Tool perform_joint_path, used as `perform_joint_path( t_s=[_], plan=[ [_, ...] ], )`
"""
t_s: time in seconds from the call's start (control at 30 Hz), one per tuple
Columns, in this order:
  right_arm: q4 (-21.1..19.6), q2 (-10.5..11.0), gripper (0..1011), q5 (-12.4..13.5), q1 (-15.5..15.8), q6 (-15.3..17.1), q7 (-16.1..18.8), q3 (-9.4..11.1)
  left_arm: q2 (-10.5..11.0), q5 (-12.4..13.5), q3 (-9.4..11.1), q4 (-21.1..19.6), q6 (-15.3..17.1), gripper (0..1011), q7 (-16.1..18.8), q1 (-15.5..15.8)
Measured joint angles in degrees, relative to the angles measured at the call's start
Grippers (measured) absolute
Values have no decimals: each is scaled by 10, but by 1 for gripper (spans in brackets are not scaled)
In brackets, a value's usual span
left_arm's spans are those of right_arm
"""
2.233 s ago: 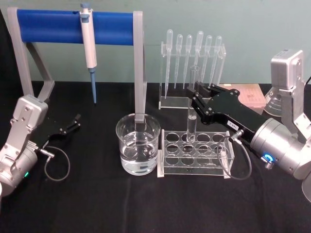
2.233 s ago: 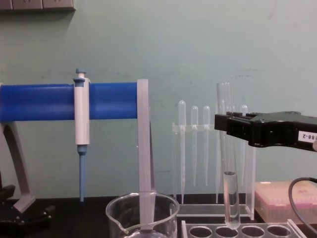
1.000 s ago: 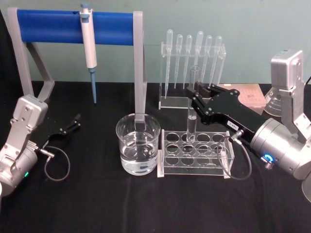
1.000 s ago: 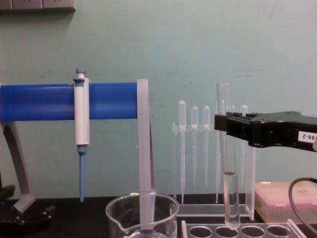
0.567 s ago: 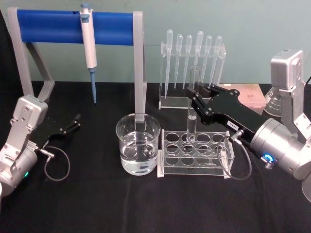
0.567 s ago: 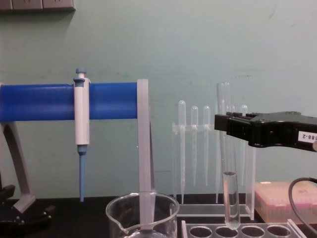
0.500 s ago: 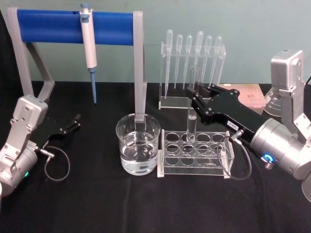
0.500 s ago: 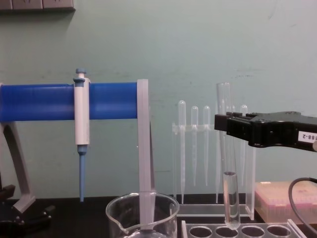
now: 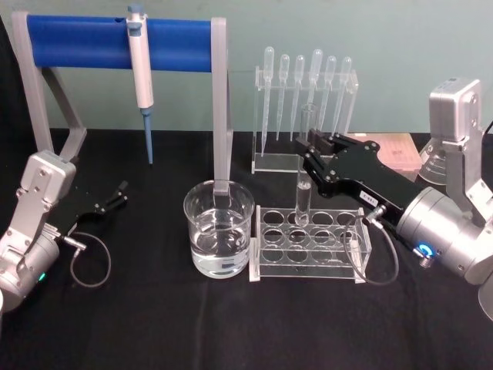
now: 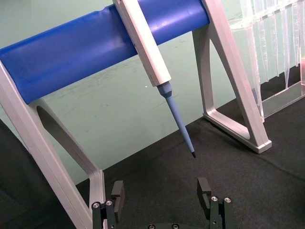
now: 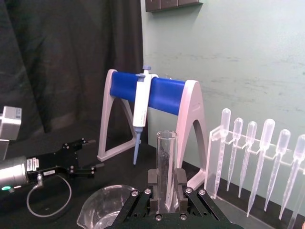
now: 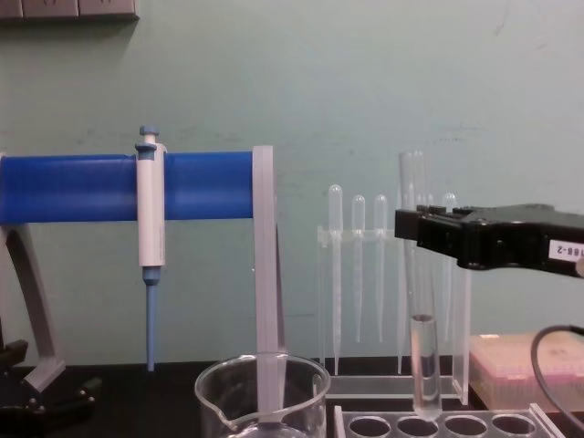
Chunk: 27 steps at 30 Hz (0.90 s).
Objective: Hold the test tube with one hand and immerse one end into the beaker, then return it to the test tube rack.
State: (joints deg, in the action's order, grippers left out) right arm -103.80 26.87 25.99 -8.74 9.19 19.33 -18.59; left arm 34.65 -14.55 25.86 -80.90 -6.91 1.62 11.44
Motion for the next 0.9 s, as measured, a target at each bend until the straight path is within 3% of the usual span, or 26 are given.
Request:
perform_joint_path(
  t_s=[0.2,0.4,0.6,0.9],
  plan=[
    [-12,-7,222,-5,-15,1,-1,-8,0,0,0,0,0,1000,0,0],
    [-7,-33,222,-16,-58,1,4,-38,0,0,0,0,0,1000,0,0],
    [40,-73,222,-26,-100,-15,14,-73,0,0,0,0,0,1000,0,0],
    [101,-101,222,-42,-111,-46,15,-95,0,0,0,0,0,1000,0,0]
  ],
)
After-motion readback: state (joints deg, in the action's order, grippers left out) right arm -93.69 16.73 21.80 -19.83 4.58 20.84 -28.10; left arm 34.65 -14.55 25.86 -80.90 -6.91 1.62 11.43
